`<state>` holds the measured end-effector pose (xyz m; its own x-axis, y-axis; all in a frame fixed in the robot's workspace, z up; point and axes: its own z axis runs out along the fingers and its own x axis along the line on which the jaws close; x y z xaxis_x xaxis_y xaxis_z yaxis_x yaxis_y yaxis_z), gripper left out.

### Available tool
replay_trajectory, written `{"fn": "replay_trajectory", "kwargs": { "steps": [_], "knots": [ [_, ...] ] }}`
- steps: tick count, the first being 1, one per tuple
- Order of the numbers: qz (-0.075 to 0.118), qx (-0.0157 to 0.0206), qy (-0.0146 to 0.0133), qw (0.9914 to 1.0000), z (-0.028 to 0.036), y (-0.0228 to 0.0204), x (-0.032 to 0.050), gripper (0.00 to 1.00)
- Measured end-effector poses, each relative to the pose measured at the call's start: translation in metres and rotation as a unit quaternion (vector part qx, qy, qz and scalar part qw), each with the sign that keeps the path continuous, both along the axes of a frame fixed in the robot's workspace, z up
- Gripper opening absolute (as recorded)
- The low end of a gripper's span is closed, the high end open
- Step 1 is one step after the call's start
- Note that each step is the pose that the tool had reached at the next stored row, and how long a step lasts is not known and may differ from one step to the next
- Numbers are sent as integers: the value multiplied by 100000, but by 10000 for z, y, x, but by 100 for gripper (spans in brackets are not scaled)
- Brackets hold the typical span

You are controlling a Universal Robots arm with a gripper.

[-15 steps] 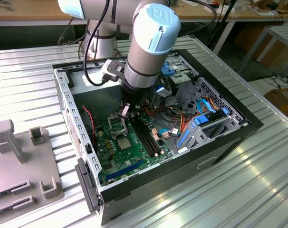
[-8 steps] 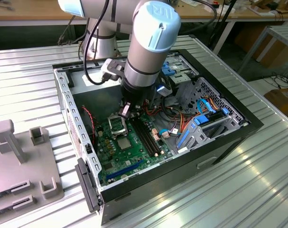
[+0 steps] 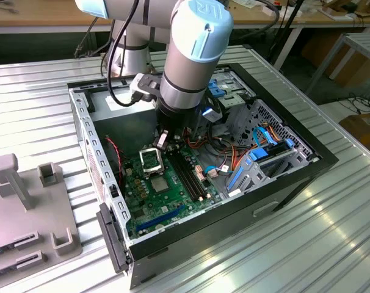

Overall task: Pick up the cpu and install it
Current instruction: 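Close the cpu cover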

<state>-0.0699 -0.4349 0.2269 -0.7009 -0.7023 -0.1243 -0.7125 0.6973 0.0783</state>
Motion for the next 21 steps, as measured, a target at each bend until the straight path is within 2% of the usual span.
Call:
{"fn": "replay_trajectory", "kwargs": {
  "steps": [3, 9, 14, 21],
  "knots": [
    [17, -154, -8, 100000, 22, 1, 0, 11],
    [62, -704, -7, 99998, 55, 1, -7, 11],
    [122, -1438, -4, 99990, 81, 0, -20, 11],
    [203, -2007, -7, 99980, 113, 1, -29, 11]
  ]
}}
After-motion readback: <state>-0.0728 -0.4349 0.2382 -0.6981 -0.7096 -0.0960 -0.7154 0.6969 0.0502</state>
